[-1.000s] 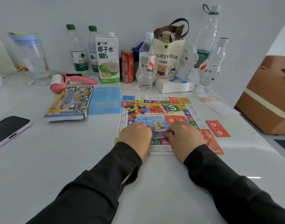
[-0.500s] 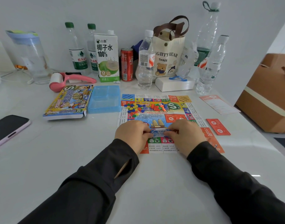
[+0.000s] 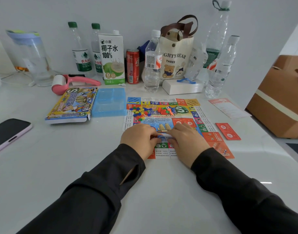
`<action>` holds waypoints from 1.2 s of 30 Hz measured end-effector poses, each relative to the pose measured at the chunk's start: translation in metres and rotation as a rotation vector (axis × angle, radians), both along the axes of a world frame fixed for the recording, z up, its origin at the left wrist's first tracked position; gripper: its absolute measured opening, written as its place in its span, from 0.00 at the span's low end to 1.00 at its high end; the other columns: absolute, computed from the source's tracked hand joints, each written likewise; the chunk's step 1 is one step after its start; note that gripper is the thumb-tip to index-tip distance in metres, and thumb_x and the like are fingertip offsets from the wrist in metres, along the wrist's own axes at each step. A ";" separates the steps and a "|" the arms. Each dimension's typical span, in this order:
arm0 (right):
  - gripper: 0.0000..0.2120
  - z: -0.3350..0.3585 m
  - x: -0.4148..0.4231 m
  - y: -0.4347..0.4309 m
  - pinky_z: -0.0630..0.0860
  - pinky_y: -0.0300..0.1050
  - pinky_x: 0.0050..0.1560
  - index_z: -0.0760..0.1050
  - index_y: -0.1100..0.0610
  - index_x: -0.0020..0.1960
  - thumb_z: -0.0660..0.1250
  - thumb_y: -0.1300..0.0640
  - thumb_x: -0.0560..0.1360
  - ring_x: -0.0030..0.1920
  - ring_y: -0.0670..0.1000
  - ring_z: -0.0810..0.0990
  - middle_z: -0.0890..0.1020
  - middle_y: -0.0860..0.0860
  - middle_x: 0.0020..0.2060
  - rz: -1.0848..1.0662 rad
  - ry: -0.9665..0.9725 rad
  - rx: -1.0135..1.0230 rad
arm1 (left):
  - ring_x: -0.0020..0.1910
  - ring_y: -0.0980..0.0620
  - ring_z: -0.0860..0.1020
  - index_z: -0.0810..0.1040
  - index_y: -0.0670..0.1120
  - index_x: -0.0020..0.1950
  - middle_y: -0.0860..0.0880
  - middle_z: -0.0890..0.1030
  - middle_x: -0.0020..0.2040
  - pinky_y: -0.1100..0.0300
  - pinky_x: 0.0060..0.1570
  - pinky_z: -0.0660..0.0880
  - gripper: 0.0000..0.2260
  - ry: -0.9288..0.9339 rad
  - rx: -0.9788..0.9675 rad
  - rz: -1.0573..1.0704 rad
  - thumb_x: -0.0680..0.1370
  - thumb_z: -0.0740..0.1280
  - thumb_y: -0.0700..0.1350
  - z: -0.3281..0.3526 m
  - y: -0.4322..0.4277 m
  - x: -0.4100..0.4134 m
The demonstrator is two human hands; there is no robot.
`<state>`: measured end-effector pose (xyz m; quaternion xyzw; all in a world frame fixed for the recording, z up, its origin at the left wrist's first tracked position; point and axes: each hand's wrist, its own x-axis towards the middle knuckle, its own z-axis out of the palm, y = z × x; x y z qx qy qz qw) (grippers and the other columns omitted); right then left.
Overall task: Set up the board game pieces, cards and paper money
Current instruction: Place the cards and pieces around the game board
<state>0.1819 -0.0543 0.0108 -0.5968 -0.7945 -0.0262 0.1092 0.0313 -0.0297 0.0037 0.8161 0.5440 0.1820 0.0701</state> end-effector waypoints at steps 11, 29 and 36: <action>0.06 0.006 0.004 0.002 0.66 0.33 0.36 0.81 0.58 0.47 0.65 0.59 0.75 0.40 0.46 0.72 0.76 0.48 0.39 -0.164 0.465 0.022 | 0.43 0.56 0.70 0.80 0.48 0.51 0.53 0.77 0.45 0.59 0.46 0.70 0.11 -0.074 0.028 0.008 0.78 0.61 0.51 0.006 -0.003 0.004; 0.08 0.031 0.092 0.058 0.74 0.41 0.45 0.81 0.62 0.50 0.69 0.60 0.73 0.46 0.51 0.78 0.82 0.55 0.47 -0.665 0.923 0.112 | 0.51 0.47 0.78 0.76 0.49 0.61 0.46 0.80 0.54 0.53 0.52 0.75 0.16 -0.695 -0.201 0.159 0.76 0.59 0.39 0.009 0.012 0.110; 0.13 0.025 0.122 0.093 0.68 0.39 0.38 0.74 0.62 0.58 0.65 0.60 0.75 0.56 0.56 0.77 0.78 0.56 0.51 -0.893 0.816 0.037 | 0.51 0.49 0.77 0.76 0.51 0.61 0.49 0.81 0.52 0.53 0.52 0.75 0.15 -0.477 -0.169 0.100 0.77 0.59 0.43 -0.004 0.015 0.116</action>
